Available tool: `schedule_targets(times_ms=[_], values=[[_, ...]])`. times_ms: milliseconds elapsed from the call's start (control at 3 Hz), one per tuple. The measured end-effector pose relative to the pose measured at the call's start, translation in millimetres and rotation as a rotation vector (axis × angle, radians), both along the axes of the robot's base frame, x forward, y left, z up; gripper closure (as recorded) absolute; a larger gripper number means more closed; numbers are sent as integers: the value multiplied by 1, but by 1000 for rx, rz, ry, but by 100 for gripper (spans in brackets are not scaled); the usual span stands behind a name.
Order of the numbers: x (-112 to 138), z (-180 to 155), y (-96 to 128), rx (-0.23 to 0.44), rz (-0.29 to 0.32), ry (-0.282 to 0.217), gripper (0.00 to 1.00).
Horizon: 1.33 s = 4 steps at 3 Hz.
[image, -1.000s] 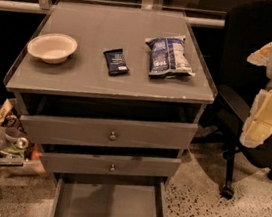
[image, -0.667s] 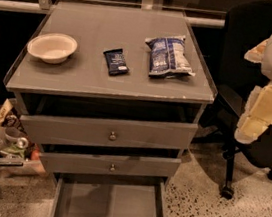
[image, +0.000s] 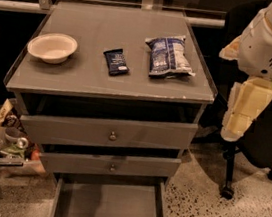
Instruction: Place rxbar blueberry into bottom drawer
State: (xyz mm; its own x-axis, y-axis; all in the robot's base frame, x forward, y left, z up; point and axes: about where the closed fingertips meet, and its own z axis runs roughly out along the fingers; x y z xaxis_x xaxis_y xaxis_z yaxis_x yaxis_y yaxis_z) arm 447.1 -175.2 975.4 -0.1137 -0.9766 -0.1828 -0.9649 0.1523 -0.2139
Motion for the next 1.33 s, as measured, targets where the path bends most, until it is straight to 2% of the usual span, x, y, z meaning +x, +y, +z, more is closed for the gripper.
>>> schedule_targets(times_ms=[333, 667, 1000, 1333], values=[[1, 1, 1, -6, 26, -11, 0], [19, 0, 20, 23, 23, -35, 0], [50, 1, 47, 91, 14, -26, 0], [81, -12, 77, 125, 28, 20, 0]])
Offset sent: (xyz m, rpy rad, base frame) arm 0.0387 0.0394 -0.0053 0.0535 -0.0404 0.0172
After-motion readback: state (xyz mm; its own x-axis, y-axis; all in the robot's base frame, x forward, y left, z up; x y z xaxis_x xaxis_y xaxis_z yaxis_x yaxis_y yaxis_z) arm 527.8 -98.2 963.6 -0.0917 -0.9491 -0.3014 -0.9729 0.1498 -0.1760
